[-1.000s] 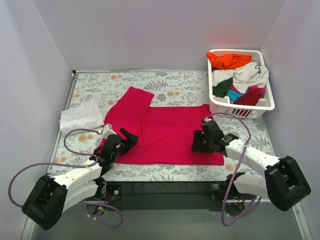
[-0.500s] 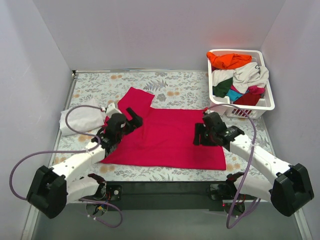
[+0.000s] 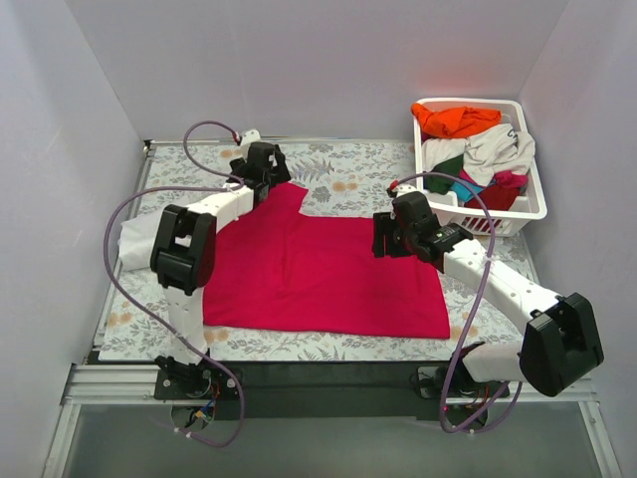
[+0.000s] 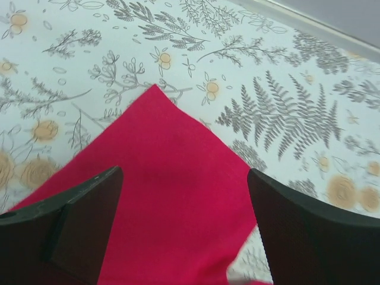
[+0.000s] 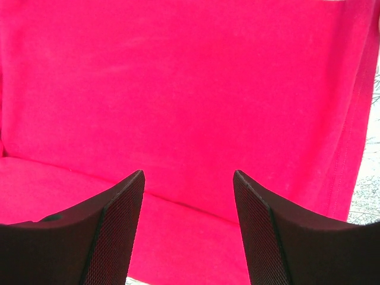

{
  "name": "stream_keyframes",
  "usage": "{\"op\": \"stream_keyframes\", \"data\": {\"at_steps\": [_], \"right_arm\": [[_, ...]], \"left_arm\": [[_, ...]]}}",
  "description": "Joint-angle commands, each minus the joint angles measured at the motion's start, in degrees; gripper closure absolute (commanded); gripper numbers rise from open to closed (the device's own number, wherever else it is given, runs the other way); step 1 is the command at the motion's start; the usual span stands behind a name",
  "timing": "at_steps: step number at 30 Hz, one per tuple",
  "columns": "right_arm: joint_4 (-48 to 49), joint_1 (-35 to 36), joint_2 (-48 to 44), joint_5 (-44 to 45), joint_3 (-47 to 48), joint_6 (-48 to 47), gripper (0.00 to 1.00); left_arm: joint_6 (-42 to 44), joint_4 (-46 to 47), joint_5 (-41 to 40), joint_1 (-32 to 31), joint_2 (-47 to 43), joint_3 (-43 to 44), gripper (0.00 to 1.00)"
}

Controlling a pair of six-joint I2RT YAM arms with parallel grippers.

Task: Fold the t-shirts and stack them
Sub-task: Fold the tshirt

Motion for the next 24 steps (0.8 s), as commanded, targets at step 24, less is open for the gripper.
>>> {"op": "stream_keyframes", "data": {"at_steps": [24], "right_arm": [[7.6,-3.0,-5.1,-6.7,-8.4,-1.9,0.45]], "left_arm": [[12.6,-5.6,-10.3,1.7,21.9,24.9,0.35]]}}
